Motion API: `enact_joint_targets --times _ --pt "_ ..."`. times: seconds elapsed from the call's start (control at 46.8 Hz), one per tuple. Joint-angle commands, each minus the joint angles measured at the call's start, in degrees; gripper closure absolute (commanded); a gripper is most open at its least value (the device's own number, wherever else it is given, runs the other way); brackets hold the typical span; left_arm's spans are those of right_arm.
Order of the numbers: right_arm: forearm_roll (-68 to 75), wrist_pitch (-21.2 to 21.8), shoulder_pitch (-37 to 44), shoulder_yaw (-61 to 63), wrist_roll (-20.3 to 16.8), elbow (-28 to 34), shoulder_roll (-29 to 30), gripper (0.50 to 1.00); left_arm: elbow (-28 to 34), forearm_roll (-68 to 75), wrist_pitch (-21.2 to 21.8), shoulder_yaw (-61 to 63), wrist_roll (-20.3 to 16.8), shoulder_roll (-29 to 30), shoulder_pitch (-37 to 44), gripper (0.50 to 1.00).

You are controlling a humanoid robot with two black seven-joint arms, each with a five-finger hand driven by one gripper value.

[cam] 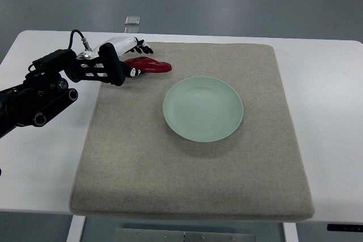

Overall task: Place red pepper on plate with left hand
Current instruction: 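Lower the left hand and close its fingers around the red pepper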

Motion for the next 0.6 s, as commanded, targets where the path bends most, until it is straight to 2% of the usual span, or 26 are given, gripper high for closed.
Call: enact_joint_targets --times 0.0,0.577 --pt "0.03 -0.08 0.00 0.00 0.00 0.00 0.00 0.572 0.25 -0.01 1.62 0.89 0.01 0.00 0.00 0.797" --pt "-0.05 0.00 0.00 0.00 0.00 0.00 0.00 0.572 1.13 -0.36 4.17 1.77 0.01 -1.05 -0.09 0.791"
